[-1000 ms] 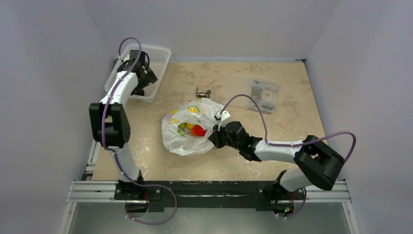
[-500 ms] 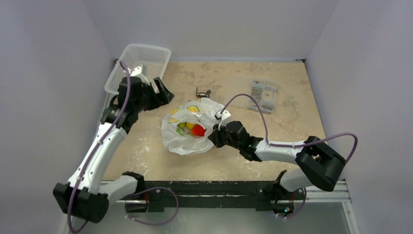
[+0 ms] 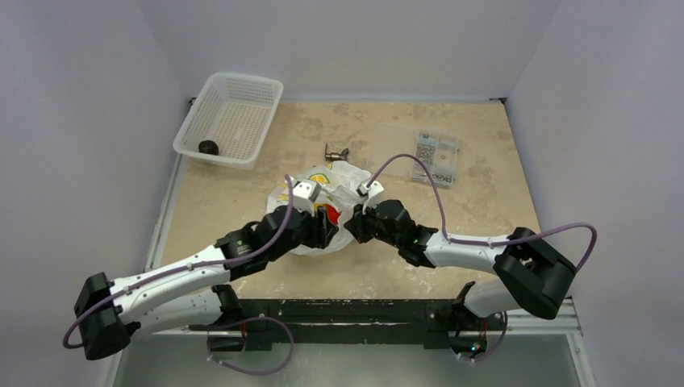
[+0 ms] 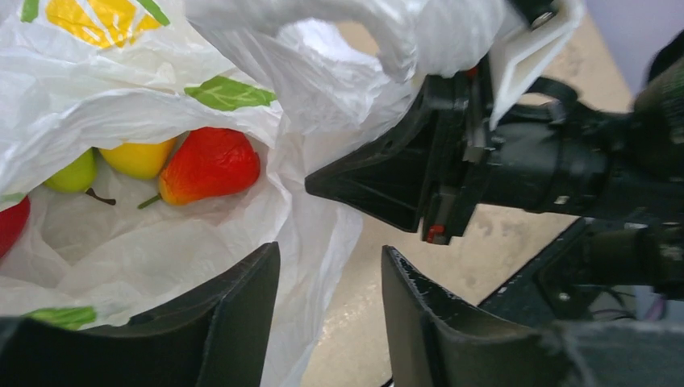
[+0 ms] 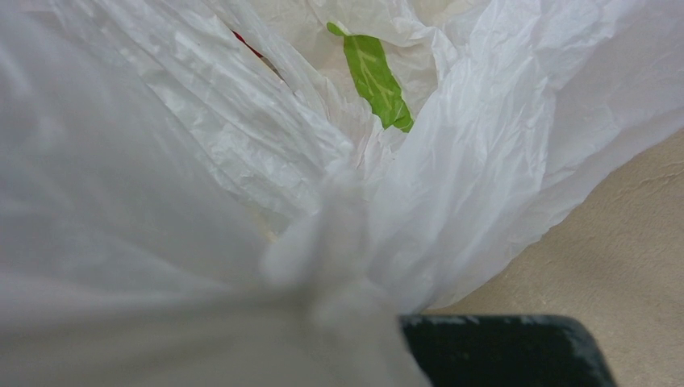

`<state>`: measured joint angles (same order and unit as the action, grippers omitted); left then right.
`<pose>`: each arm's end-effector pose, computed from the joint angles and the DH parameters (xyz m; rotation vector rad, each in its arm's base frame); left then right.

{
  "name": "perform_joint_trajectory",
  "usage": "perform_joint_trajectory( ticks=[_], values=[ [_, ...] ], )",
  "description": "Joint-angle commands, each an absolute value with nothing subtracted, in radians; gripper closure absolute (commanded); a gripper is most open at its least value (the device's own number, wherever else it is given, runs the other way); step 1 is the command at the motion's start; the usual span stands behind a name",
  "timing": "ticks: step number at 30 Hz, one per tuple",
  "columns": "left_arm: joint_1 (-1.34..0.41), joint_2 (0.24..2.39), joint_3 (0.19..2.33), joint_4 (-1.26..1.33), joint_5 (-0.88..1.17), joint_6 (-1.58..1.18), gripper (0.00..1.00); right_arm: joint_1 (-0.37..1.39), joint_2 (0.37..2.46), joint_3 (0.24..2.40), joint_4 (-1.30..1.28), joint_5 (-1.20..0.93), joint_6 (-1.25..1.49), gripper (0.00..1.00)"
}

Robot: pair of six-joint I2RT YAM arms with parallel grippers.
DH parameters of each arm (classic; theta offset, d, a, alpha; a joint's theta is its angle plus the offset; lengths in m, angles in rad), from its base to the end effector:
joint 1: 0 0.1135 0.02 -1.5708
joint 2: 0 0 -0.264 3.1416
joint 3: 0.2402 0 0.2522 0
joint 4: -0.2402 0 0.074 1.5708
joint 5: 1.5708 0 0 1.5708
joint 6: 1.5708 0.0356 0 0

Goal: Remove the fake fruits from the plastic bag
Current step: Take out the fake fruit from the plastic bag.

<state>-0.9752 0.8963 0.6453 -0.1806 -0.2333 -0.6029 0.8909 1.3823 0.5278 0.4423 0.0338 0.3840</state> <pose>0.1224 -0.1659 0.2715 0.2306 2.0639 -0.7702 0.1751 0.2147 0.1836 -0.4970 2.0100 0.7780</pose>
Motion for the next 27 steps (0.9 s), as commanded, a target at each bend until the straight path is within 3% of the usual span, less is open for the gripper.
perform_joint_trajectory(
  ticks=[1,3,12,21,24,27],
  values=[
    [-1.026,1.018,0.7,-0.103,-0.462,-0.573,0.59,0.892,1.347,0.519,0.49,0.036,0.389,1.0],
    [-1.028,1.066,0.711,-0.111,-0.515,-0.608,0.64,0.891,1.343,0.513,0.487,0.037,0.393,1.0],
    [-1.023,1.288,0.783,-0.038,-0.592,-0.657,0.7,0.891,1.341,0.507,0.479,0.049,0.402,1.0],
    [-0.981,1.41,0.822,-0.051,-0.638,-0.717,0.68,0.89,1.345,0.509,0.477,0.054,0.403,1.0],
    [-0.951,1.445,0.809,-0.018,-0.598,-0.729,0.61,0.883,1.353,0.512,0.478,0.049,0.403,1.0],
    [-0.93,1.48,0.796,0.044,-0.553,-0.735,0.48,0.872,1.356,0.51,0.484,0.038,0.406,1.0]
  ],
)
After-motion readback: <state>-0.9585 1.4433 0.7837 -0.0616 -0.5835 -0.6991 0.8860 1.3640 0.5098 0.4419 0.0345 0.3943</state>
